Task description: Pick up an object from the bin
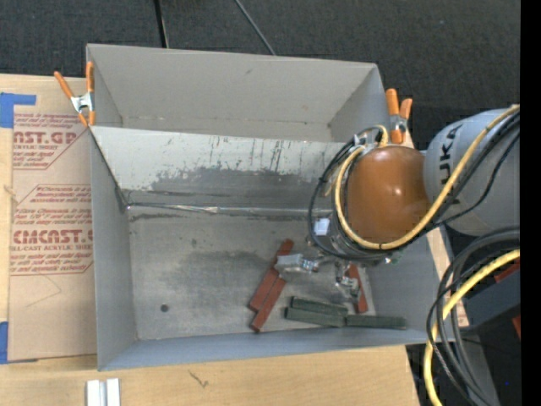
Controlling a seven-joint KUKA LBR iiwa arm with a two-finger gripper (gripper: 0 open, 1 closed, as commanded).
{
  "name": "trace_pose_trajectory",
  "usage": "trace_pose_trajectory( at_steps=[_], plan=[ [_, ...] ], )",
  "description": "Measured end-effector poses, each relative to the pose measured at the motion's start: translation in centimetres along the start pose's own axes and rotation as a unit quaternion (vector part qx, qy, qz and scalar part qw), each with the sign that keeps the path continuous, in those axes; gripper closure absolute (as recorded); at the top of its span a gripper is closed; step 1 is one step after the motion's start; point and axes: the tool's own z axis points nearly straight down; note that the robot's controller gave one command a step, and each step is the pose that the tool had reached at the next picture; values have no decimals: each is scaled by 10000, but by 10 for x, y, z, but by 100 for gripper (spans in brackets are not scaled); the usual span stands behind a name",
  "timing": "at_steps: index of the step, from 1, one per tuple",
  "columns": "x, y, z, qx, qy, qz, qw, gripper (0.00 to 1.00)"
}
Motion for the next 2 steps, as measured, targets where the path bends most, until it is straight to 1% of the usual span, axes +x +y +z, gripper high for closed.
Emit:
trace_pose_trajectory(
  at_steps=[1, 2],
  plan=[
    [22, -3, -7, -8, -9, 467, 9989, 0],
    [49, -5, -11, -57, 46, 660, 9978, 0]
  ],
)
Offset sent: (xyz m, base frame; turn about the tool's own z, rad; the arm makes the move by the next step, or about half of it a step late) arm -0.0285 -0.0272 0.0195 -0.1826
